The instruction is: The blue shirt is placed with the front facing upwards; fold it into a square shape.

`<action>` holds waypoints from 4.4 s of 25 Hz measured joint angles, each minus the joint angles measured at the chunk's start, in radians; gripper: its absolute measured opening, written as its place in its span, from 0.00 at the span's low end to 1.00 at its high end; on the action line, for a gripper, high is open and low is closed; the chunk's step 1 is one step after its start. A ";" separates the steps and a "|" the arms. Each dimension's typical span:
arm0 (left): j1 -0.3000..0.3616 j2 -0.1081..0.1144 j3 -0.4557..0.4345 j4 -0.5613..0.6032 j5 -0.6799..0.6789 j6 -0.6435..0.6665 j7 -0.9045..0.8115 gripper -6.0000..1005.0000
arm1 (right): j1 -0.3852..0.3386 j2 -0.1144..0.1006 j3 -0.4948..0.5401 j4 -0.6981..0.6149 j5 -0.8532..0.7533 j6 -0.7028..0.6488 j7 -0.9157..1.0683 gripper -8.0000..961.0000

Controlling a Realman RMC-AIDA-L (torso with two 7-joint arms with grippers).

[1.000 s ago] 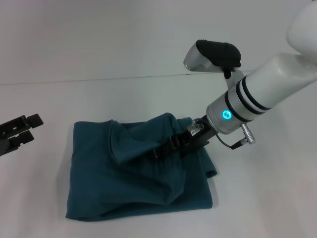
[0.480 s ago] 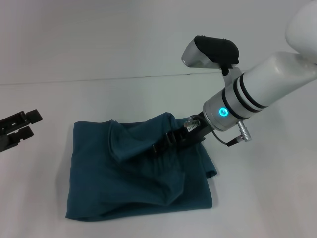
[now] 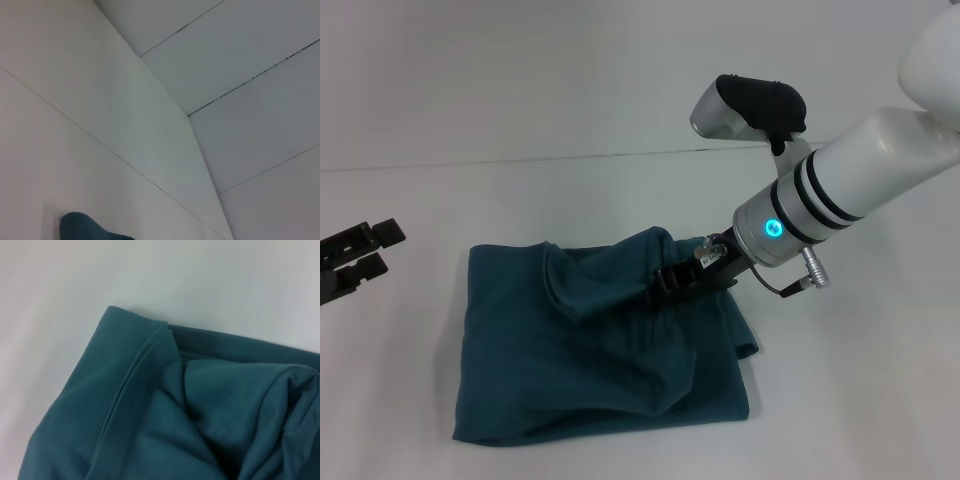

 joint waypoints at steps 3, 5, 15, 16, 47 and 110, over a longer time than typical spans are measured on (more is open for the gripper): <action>0.001 0.000 0.000 0.000 0.000 0.000 0.000 0.76 | 0.000 0.000 0.000 0.000 0.000 0.000 0.000 0.32; 0.002 0.000 0.000 0.000 0.000 0.000 0.000 0.76 | 0.000 0.000 0.000 0.001 0.000 0.001 0.000 0.27; 0.006 0.003 -0.005 0.000 0.000 0.000 -0.001 0.76 | -0.068 -0.004 0.009 -0.143 0.104 -0.116 -0.010 0.10; 0.006 0.004 -0.005 0.000 0.000 0.000 -0.001 0.77 | -0.083 -0.005 0.009 -0.175 0.124 -0.130 -0.007 0.10; 0.010 -0.001 -0.005 -0.004 -0.023 0.000 -0.002 0.77 | -0.168 -0.054 0.012 -0.144 0.050 -0.104 0.013 0.11; 0.003 0.004 -0.053 -0.027 -0.077 -0.012 -0.017 0.76 | -0.140 -0.008 0.136 -0.102 0.080 0.001 0.012 0.49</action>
